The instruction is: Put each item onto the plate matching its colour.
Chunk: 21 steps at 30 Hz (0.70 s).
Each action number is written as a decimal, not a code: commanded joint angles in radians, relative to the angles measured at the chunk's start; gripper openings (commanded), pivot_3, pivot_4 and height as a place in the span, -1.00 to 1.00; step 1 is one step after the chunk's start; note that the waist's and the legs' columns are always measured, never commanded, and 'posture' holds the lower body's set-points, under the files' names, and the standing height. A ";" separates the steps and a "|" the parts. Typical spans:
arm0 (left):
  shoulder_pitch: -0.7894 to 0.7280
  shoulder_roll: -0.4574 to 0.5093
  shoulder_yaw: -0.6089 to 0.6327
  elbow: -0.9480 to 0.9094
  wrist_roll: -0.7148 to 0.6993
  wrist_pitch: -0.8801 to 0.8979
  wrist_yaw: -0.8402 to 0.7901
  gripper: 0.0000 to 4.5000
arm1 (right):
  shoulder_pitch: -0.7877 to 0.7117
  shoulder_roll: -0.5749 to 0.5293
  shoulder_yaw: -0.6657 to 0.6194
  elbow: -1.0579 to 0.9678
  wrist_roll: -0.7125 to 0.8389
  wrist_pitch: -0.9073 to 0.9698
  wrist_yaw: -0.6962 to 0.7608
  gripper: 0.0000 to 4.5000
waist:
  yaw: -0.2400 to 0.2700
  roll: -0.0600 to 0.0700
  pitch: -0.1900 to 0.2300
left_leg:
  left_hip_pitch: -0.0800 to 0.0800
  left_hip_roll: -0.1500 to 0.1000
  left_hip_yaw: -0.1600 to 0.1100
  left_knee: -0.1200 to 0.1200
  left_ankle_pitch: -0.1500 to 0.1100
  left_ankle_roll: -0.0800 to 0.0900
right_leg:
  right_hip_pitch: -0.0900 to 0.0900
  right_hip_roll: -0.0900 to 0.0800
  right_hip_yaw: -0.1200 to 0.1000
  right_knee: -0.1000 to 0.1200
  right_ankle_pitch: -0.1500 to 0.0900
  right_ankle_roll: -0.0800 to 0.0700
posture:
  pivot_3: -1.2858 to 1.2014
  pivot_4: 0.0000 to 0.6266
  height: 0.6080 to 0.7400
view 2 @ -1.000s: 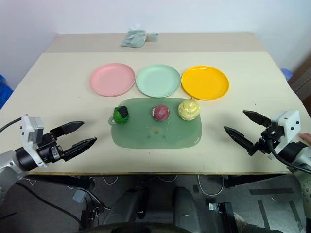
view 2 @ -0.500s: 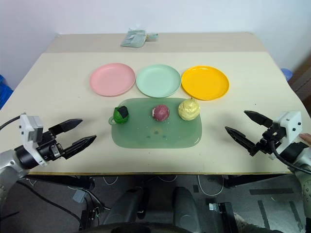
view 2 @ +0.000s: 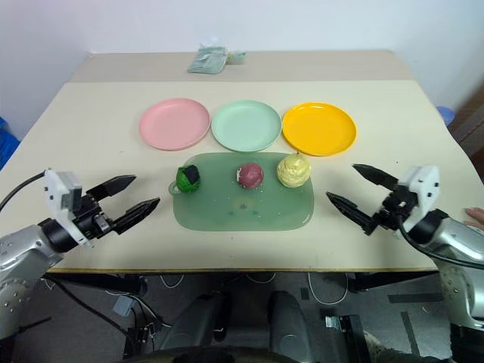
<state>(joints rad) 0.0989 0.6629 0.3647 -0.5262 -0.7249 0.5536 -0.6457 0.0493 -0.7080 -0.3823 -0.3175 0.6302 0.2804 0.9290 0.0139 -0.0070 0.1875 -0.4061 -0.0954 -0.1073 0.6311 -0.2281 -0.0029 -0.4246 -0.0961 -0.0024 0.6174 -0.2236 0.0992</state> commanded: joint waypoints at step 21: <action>-0.381 -0.149 -0.248 0.068 0.035 0.411 0.415 1.00 | -0.182 0.006 0.191 -0.100 -0.021 0.006 0.022 0.99 | 0.000 -0.001 0.000 | 0.000 -0.001 0.000 0.001 0.000 0.000 | -0.001 0.001 0.000 0.002 0.002 0.004 | 0.03 -0.52 1.00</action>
<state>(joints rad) -0.2640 0.5170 0.1324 -0.4493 -0.7017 0.9524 -0.2459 -0.1190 -0.7034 -0.1853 -0.3715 0.6022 0.2969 0.9512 0.0144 -0.0077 0.1876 -0.4061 -0.0962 -0.1073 0.6321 -0.2278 -0.0031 -0.4253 -0.0950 -0.0025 0.6191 -0.2214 0.1028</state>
